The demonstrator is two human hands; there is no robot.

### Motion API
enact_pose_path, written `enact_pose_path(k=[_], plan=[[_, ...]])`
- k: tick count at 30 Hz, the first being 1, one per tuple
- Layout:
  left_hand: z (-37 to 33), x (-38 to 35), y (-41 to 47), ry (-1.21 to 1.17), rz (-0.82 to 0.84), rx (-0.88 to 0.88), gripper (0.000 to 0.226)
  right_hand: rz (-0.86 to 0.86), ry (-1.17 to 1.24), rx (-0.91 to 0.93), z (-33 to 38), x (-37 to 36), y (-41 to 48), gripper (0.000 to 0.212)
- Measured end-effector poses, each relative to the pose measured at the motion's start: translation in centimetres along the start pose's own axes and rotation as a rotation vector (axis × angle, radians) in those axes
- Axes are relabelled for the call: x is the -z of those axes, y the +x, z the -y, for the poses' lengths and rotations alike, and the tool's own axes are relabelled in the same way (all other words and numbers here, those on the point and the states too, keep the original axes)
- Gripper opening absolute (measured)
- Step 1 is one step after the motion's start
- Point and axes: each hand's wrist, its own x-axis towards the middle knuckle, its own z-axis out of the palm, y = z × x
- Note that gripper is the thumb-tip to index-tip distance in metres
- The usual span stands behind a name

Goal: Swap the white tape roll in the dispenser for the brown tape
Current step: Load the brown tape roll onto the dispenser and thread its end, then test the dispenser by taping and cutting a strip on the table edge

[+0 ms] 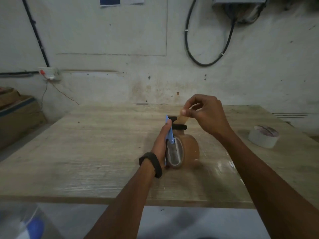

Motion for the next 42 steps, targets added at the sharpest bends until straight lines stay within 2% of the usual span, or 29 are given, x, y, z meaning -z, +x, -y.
enact_pose_path(k=[4,6,8,10,13,15,17,20,21,23,25,27,29,34,36,39,42], plan=[[-0.5,-0.2,-0.2,-0.104,-0.05,-0.087,0.054,0.03,0.001,0.0,-0.8,1.1,-1.4,0.02],[-1.0,-0.1,-0.6,-0.164,-0.075,-0.121,0.043,-0.049,0.128,-0.05,-1.9,2.1,-2.3,0.016],[-1.4,0.3,-0.9,-0.175,-0.109,-0.132,0.043,-0.134,0.183,-0.069,-2.7,3.1,-3.4,0.01],[-1.7,0.4,-1.2,-0.152,-0.142,-0.147,0.056,-0.136,0.114,-0.089,-3.0,2.7,-4.8,0.009],[-1.7,-0.1,-1.4,-0.157,-0.144,-0.184,0.047,-0.054,-0.085,0.017,-2.3,-0.2,-7.6,0.015],[-1.8,-0.9,-1.9,-0.197,-0.133,-0.163,0.05,-0.05,-0.185,0.111,-2.2,-2.6,-9.1,0.013],[-2.2,-2.1,-2.4,-0.183,-0.116,-0.144,0.058,-0.063,-0.202,0.074,-2.1,-4.3,-9.6,0.034],[-2.8,-3.8,-3.1,-0.149,-0.129,-0.126,0.038,-0.057,-0.058,-0.079,-1.4,-5.6,-9.6,0.068],[-3.0,-4.0,-3.4,-0.131,-0.096,-0.132,0.035,-0.057,-0.028,-0.111,-1.4,-5.7,-9.5,0.067],[-3.4,-4.1,-3.9,-0.045,-0.068,-0.148,0.042,-0.058,0.056,-0.16,-1.4,-5.0,-9.3,0.046],[-4.2,-3.5,-3.8,0.209,-0.18,-0.228,0.049,-0.025,0.159,-0.216,-1.2,-3.9,-9.3,0.032],[-5.6,-2.7,-3.2,0.42,-0.339,-0.306,0.056,0.047,0.264,-0.264,-0.6,-3.1,-9.7,0.033],[-7.7,-2.3,-3.1,0.423,-0.376,-0.274,0.06,0.088,0.37,-0.292,-0.1,-2.7,-10.4,0.038],[-12.6,-1.4,-2.7,0.466,-0.089,-0.022,0.064,0.049,0.502,-0.363,0.2,-2.6,-11.6,0.026],[-13.8,-1.4,-2.4,0.53,0.009,0.006,0.058,0.053,0.548,-0.394,0.3,-2.4,-11.8,0.032],[-14.7,-2.0,-2.1,0.756,0.054,-0.034,0.028,0.056,0.551,-0.418,0.5,-2.0,-12.1,0.036],[-14.8,-2.9,-2.0,0.878,0.023,-0.055,0.019,0.008,0.558,-0.433,1.0,-1.5,-12.5,0.027]])
